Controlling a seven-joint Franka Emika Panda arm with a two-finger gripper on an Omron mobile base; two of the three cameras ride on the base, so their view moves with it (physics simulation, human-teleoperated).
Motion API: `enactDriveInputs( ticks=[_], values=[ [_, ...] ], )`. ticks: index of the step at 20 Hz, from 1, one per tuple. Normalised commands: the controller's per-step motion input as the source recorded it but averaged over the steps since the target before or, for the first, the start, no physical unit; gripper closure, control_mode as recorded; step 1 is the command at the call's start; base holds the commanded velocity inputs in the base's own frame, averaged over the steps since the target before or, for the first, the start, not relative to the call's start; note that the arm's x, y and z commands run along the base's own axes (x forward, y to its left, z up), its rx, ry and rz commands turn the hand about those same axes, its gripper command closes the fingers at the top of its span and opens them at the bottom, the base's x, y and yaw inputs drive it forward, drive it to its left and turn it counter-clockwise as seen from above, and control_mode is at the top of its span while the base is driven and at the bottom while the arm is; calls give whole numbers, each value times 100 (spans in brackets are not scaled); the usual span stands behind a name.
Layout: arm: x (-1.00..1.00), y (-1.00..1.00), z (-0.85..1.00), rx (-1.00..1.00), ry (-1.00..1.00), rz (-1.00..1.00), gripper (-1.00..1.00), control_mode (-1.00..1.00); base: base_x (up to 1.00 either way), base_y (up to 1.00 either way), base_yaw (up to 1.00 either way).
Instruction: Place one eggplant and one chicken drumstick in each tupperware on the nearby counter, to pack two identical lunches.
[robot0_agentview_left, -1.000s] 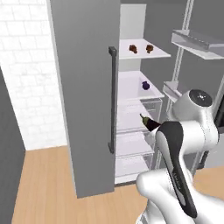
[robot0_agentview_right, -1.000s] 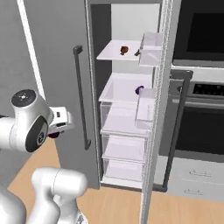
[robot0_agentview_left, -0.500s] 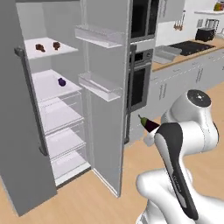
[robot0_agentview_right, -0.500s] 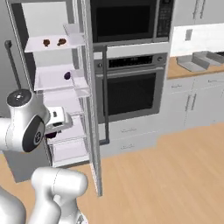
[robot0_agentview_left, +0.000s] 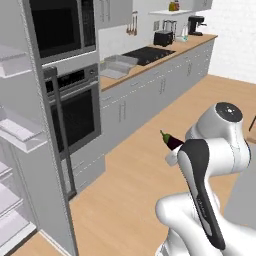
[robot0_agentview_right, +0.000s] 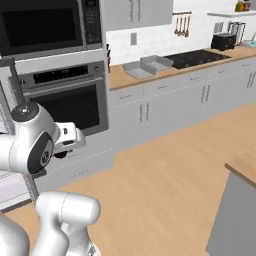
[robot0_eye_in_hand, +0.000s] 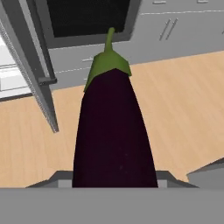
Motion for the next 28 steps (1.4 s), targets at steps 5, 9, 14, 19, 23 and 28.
enactDriveInputs(
  ticks=[5, 9, 14, 19, 23, 28],
  values=[
    [0, 0, 0, 0, 0, 0, 100, 100, 100, -97, 0],
    [0, 0, 0, 0, 0, 0, 100, 100, 100, -79, 0],
    [0, 0, 0, 0, 0, 0, 100, 100, 100, -55, 0],
    [0, 0, 0, 0, 0, 0, 100, 100, 100, -17, 7],
    [0, 0, 0, 0, 0, 0, 100, 100, 100, 0, 13],
    [0, 0, 0, 0, 0, 0, 100, 100, 100, 0, 14]
  ],
)
